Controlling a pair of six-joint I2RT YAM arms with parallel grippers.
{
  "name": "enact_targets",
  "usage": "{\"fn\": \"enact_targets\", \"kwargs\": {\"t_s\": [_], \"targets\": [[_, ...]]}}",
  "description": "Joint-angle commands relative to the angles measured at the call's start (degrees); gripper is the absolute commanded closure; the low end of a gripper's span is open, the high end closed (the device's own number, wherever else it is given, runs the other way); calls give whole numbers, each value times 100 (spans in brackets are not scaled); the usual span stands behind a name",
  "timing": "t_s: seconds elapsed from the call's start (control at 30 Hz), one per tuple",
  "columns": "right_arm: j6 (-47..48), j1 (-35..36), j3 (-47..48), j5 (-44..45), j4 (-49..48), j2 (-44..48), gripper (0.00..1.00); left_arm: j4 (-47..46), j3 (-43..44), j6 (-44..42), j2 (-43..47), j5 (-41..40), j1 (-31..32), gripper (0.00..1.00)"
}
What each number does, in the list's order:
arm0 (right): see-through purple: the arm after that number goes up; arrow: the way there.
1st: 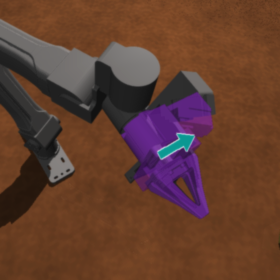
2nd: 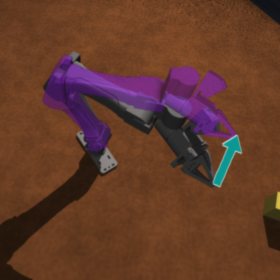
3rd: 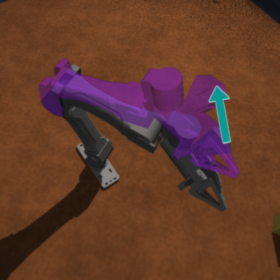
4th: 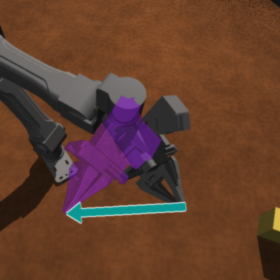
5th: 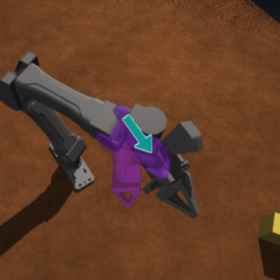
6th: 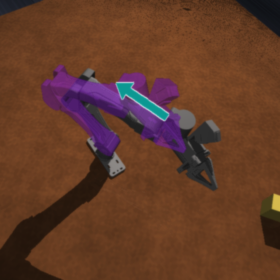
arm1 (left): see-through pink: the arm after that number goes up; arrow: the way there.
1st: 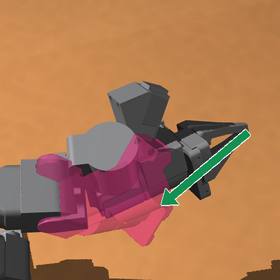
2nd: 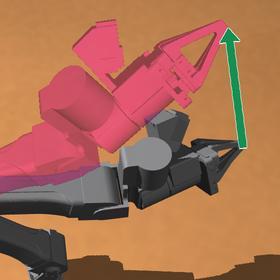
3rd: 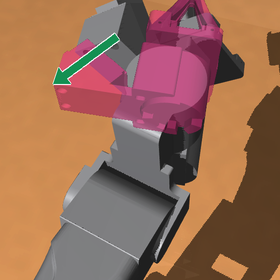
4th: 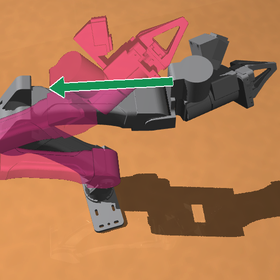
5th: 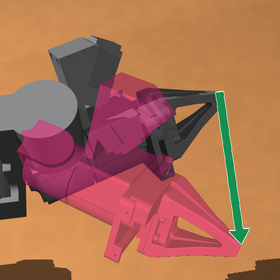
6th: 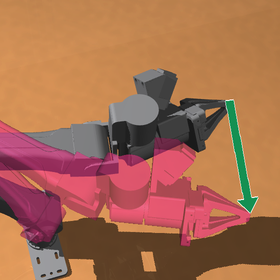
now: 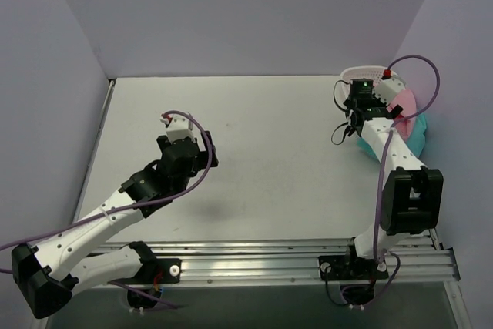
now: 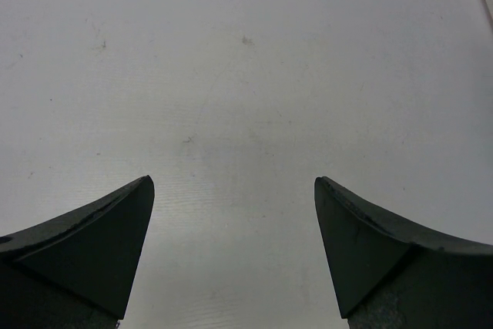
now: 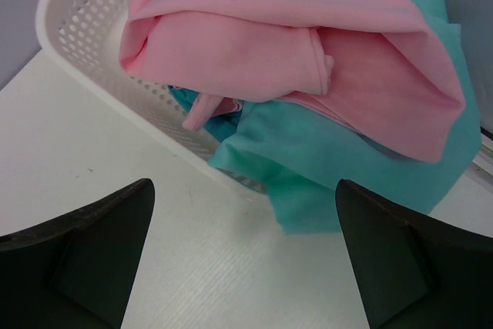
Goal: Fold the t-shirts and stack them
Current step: Grab the tshirt from the pile
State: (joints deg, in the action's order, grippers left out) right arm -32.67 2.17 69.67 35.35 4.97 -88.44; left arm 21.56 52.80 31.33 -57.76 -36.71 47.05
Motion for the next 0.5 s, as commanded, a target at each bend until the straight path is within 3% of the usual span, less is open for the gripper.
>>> {"fn": "enact_targets", "kwargs": {"t_s": [0.0, 0.23, 0.47], "targets": [[67, -156, 459, -56, -198, -383, 0, -258, 12, 66, 98, 103, 15, 6], [-3, -788, 1056, -213, -225, -1542, 0, -258, 29, 40, 98, 41, 15, 6], [15, -1114, 1408, -230, -304, -2010, 0, -302, 11, 5, -42, 6, 15, 6]]}}
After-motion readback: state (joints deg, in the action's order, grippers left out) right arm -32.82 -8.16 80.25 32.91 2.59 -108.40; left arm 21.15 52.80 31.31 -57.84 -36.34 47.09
